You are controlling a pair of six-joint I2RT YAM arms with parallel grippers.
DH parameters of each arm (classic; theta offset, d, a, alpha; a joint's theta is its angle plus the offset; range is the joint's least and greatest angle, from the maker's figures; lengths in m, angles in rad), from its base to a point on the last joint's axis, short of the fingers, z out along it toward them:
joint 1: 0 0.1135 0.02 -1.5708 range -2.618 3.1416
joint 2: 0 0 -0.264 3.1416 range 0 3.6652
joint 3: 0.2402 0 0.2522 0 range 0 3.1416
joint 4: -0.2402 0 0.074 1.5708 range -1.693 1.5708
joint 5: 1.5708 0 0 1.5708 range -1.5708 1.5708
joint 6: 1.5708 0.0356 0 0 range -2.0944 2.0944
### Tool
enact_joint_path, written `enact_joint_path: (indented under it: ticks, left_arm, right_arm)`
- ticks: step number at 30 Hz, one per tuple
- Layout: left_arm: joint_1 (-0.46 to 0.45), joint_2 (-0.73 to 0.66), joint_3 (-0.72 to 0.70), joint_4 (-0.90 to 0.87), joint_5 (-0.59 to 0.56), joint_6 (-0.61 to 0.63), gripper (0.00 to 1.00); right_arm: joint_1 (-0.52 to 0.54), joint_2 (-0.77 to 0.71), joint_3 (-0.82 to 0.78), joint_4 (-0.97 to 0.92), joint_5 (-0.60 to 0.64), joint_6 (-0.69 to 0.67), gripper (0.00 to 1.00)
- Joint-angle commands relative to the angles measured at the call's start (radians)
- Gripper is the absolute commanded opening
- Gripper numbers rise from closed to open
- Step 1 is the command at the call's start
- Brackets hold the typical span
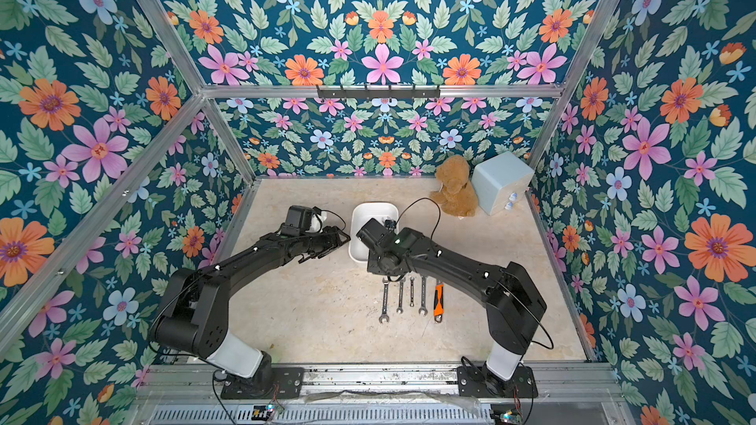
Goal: Take out the wrench from the storage box
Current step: Place the wrench at the center of the board, then pick up the wrench from the storage box.
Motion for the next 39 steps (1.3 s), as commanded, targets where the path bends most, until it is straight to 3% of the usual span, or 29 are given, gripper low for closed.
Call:
enact_joint_path:
  ticks: [1,8,12,33,39]
  left_arm:
    - [-0.006,0.031,0.027,-0.007,-0.004,-0.007,0.58]
    - [-0.007,0.073,0.06,-0.021,-0.006,0.0,0.43]
    - [-0.01,0.078,0.053,-0.01,0.004,-0.007,0.41]
    - [-0.025,0.111,0.036,0.018,0.029,-0.011,0.41]
    - [-0.029,0.114,0.036,0.019,0.029,-0.008,0.41]
  right_arm:
    - [-0.06,0.067,0.091,-0.033,-0.004,-0.115,0.28]
    - [-0.139,0.35,0.416,-0.087,-0.04,-0.226,0.26]
    - [-0.166,0.505,0.552,-0.144,-0.045,-0.25,0.26]
    - [-0.206,0.742,0.725,-0.177,0.021,-0.267,0.31]
    - [-0.213,0.79,0.76,-0.173,0.029,-0.263,0.28]
